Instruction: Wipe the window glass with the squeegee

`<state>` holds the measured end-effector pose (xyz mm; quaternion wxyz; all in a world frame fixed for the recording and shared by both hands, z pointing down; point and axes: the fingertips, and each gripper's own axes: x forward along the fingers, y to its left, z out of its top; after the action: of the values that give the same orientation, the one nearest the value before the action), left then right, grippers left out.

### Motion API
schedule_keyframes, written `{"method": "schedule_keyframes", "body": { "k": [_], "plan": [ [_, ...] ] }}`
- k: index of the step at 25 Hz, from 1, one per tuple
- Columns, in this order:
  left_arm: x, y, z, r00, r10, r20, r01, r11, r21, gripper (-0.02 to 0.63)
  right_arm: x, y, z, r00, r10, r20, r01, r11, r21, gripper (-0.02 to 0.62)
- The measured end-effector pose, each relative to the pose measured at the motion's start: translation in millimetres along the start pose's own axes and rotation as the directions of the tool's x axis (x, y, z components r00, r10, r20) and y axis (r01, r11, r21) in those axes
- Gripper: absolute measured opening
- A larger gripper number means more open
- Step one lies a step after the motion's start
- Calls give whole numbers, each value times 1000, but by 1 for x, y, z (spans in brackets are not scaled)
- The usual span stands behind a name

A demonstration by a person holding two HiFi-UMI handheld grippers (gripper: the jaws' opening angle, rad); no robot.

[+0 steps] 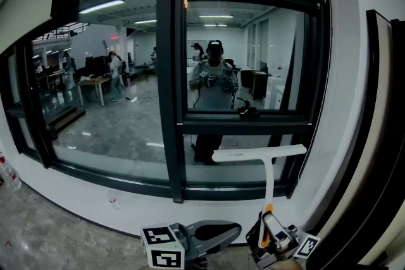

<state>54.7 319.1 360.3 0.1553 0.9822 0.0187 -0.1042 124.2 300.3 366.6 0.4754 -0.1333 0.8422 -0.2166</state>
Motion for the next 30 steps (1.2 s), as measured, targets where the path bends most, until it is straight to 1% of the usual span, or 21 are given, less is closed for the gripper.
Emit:
{"method": "schedule_keyframes", "body": {
  "k": [7,11,16,20,25,30],
  "plan": [
    [9,-2,-1,1000,-6,-12,6,1000,3,0,-4,3,5,1000,-1,1,1,1000,-10,63],
    [11,1,-1,1000,-5,-16,5,1000,-1,0,-3,5,7,1000,11,-1,-11,1000,-12,63],
    [17,8,1,1000,-19,-20,19,1000,-4,0,-3,1,20,999,15,43,-15,1000,3,63],
    [20,16,7,999,-32,-11,32,999,1,0,-1,-6,32,998,9,64,-8,1000,-4,63],
    [22,44,16,999,-41,16,41,999,1,0,12,-26,45,999,-6,49,7,1000,-17,63],
    [27,95,32,998,-33,55,33,999,12,0,34,-65,70,1000,-10,-13,9,999,-44,61]
  ]
}}
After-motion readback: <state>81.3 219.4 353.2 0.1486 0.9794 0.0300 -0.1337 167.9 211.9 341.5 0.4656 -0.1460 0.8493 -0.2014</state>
